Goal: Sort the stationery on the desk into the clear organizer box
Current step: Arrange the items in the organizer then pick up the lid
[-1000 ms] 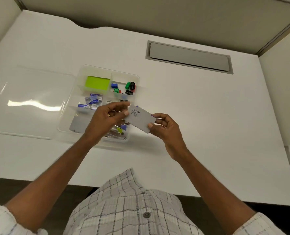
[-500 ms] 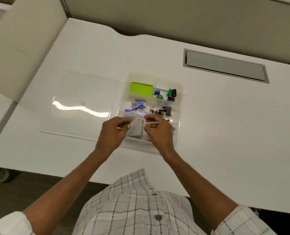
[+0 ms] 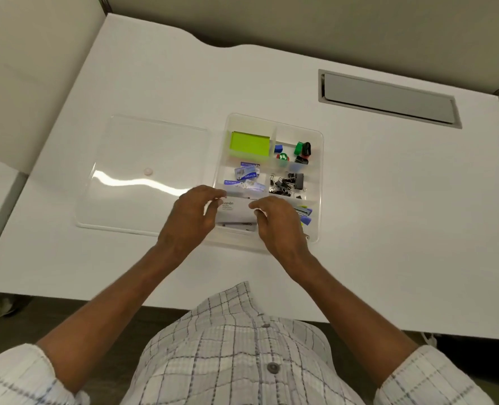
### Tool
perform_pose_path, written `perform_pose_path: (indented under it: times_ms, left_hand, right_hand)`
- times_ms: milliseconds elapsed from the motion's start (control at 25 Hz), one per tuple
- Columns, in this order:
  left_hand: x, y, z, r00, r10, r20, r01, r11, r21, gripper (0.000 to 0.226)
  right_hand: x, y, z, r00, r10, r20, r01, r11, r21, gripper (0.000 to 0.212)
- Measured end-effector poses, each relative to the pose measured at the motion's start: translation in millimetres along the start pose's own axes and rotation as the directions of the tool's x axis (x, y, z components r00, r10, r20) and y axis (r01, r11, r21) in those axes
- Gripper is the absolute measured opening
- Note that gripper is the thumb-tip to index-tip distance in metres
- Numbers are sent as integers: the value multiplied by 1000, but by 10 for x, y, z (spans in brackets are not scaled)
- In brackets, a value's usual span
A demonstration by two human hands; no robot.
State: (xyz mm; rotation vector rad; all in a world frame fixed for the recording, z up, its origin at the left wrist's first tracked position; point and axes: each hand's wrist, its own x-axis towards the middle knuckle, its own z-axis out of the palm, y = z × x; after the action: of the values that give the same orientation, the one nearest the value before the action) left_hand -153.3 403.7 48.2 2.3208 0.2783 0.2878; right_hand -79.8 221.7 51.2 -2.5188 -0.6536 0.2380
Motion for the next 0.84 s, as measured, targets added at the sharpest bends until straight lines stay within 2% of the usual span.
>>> perform_pose_path:
  times_ms: [160, 320, 440, 520, 600, 680, 760, 840]
  left_hand:
    - [-50, -378, -222, 993, -91, -77, 95, 994, 52, 31]
    - [-137, -904, -506, 978, -179, -110, 196, 967, 164, 38]
    - [-181, -1304, -723, 950, -280, -136, 307, 916, 258, 43]
    - [-197, -1525, -850, 921, -354, -161, 388, 873, 297, 48]
    - [-221, -1697, -951, 882, -436, -178, 471, 830, 300, 54]
    - [-231, -1795, -1007, 855, -490, -167, 518, 813, 266, 60]
    - [-212, -1818, -1026, 857, -485, -173, 513, 832, 212, 62]
    - [-174, -1816, -1066, 842, -494, -216, 526, 841, 126, 60]
  right_hand:
    - [-89, -199, 16, 998, -63, -13, 63, 998, 5, 29]
    - [-22, -573, 214, 977, -187, 101, 182, 982, 59, 34]
    - [5, -900, 509, 923, -330, 196, 319, 944, 88, 38]
    - [30, -1057, 726, 881, -374, 290, 359, 927, 105, 43]
    - [89, -1147, 910, 855, -341, 391, 341, 937, 72, 50]
    - [153, -1179, 1048, 844, -240, 481, 276, 961, -5, 55]
    - [185, -1190, 1135, 829, -120, 547, 190, 979, -73, 58]
    - [181, -1192, 1185, 827, -68, 558, 132, 988, -75, 60]
